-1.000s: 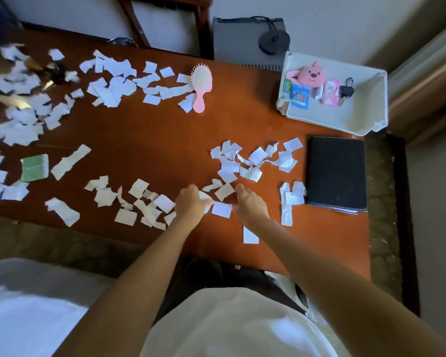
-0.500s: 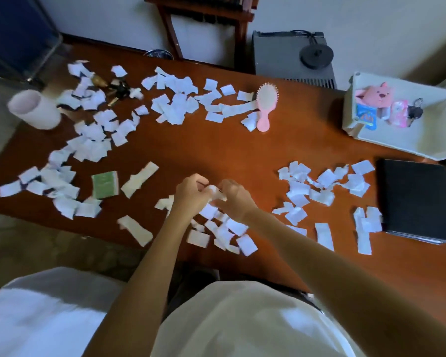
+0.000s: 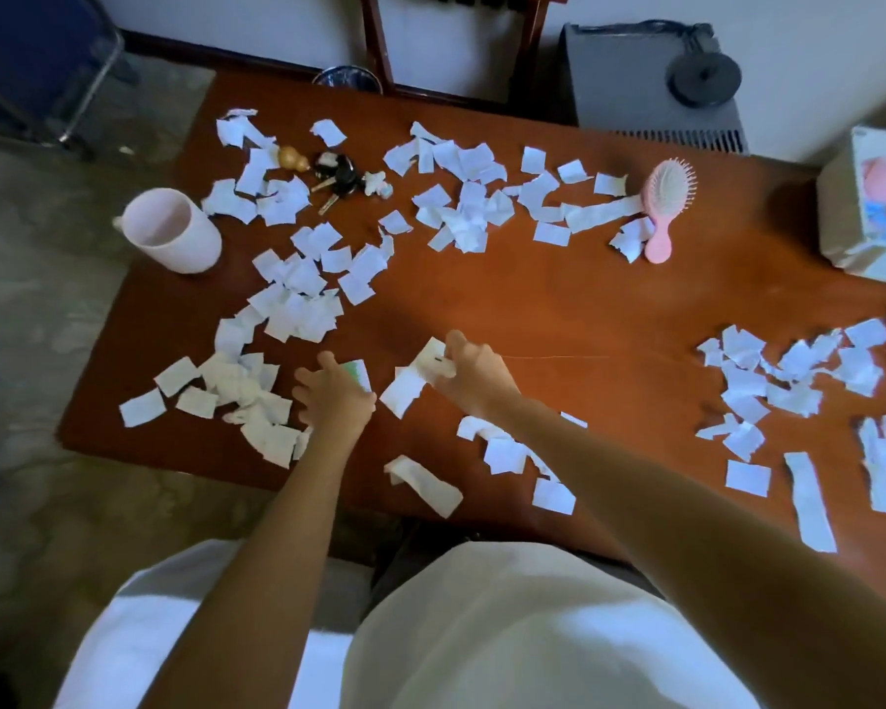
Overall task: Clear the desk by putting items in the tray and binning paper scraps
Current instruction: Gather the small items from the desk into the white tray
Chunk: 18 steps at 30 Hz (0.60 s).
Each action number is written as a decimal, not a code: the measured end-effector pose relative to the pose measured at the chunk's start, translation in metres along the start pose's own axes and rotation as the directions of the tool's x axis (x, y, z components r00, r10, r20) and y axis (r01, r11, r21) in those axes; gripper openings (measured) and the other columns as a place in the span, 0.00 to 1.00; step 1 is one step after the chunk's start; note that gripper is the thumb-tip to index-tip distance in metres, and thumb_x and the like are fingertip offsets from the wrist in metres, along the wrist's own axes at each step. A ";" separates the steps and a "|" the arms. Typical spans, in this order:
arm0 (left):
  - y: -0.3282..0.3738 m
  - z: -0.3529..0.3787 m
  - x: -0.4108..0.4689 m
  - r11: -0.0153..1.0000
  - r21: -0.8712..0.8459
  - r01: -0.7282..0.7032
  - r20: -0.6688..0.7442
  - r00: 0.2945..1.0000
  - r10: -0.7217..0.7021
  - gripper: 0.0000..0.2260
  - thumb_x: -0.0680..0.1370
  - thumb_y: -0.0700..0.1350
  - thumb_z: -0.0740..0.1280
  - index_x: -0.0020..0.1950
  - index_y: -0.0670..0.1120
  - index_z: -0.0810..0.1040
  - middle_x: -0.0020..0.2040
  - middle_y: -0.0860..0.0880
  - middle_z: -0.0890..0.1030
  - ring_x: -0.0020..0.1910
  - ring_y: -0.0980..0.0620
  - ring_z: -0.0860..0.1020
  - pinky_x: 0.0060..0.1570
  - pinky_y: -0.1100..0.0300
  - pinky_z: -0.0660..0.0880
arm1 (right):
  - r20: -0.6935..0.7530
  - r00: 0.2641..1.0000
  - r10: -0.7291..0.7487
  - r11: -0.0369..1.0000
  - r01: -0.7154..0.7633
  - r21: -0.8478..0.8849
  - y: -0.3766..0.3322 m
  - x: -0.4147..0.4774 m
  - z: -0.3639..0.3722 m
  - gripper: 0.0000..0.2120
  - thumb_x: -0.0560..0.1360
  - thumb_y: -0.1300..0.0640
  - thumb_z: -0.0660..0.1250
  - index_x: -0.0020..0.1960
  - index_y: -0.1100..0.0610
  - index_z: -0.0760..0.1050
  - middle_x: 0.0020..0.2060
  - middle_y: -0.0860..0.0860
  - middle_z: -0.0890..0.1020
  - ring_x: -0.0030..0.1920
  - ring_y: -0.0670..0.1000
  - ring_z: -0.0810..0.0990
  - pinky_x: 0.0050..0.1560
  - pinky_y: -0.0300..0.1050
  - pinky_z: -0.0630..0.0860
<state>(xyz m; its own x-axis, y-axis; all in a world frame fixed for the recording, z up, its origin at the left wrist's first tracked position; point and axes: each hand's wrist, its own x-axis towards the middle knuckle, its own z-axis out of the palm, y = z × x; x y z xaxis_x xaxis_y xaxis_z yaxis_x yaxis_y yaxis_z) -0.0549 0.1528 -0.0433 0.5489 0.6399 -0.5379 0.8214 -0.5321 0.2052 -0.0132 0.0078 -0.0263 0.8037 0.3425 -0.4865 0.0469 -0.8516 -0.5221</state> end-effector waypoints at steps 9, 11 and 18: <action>0.007 0.008 0.009 0.976 -0.052 -0.213 0.009 0.977 0.214 0.24 0.74 0.43 0.70 0.67 0.42 0.64 0.64 0.40 0.73 0.65 0.40 0.71 0.60 0.48 0.74 | -0.016 0.983 0.185 0.965 -0.179 0.192 0.013 0.004 -0.006 0.12 0.77 0.56 0.64 0.57 0.58 0.68 0.45 0.54 0.75 0.34 0.47 0.72 0.28 0.35 0.68; 0.021 0.002 0.007 0.964 -0.082 -0.254 -0.002 0.967 0.254 0.18 0.77 0.42 0.65 0.65 0.40 0.66 0.62 0.39 0.75 0.63 0.40 0.74 0.57 0.48 0.76 | -0.048 0.977 0.206 0.953 -0.189 0.238 0.020 0.004 -0.013 0.12 0.77 0.56 0.65 0.58 0.57 0.68 0.48 0.55 0.76 0.38 0.49 0.75 0.30 0.35 0.71; 0.109 -0.018 -0.034 0.841 -0.175 -0.513 -0.016 0.855 0.518 0.11 0.79 0.37 0.61 0.62 0.39 0.71 0.63 0.40 0.75 0.63 0.43 0.75 0.51 0.52 0.79 | -0.224 0.932 0.286 0.911 -0.192 0.364 0.056 -0.005 -0.068 0.14 0.78 0.57 0.63 0.62 0.59 0.70 0.59 0.57 0.77 0.45 0.49 0.75 0.31 0.28 0.68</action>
<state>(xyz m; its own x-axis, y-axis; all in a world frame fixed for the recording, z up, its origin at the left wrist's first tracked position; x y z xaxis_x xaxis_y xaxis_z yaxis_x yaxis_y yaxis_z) 0.0194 0.0831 0.0123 0.8975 0.2804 -0.3404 0.4362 -0.6783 0.5913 0.0259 -0.0687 -0.0056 0.8949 -0.0133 -0.4461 -0.3280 -0.6973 -0.6373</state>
